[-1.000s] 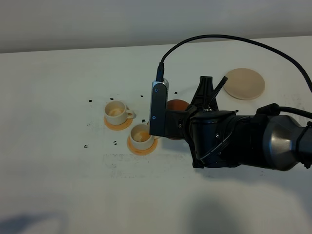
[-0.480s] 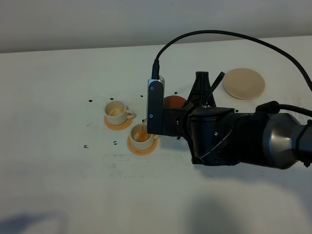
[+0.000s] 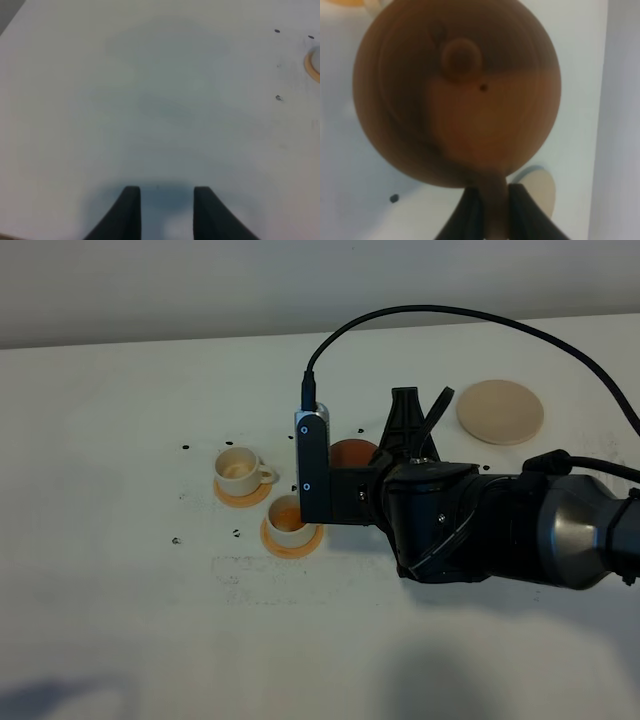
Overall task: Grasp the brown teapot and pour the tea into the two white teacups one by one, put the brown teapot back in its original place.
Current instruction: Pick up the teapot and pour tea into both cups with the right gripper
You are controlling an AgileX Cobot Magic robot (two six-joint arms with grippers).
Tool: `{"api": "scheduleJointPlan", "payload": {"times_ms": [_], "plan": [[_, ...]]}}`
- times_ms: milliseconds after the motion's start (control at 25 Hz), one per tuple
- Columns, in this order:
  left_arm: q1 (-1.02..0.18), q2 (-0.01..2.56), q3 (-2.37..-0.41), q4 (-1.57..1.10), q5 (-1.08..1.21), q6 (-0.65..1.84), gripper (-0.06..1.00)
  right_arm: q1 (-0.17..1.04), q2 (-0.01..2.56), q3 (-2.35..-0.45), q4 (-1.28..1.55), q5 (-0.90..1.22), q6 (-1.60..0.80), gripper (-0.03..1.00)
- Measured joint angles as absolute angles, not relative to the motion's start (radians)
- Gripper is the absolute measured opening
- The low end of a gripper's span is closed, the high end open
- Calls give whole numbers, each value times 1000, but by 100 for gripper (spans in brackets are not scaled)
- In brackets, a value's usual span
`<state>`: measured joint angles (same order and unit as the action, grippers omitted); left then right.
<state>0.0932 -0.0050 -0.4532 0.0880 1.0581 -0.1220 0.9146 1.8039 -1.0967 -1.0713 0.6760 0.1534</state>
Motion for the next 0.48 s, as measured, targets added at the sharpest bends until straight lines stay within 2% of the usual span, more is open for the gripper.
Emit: {"api": "scheduleJointPlan", "payload": {"times_ms": [480], "plan": [[93, -5, -453, 88, 1058, -121, 25, 915, 1804, -1097, -1098, 676, 113, 9]]}}
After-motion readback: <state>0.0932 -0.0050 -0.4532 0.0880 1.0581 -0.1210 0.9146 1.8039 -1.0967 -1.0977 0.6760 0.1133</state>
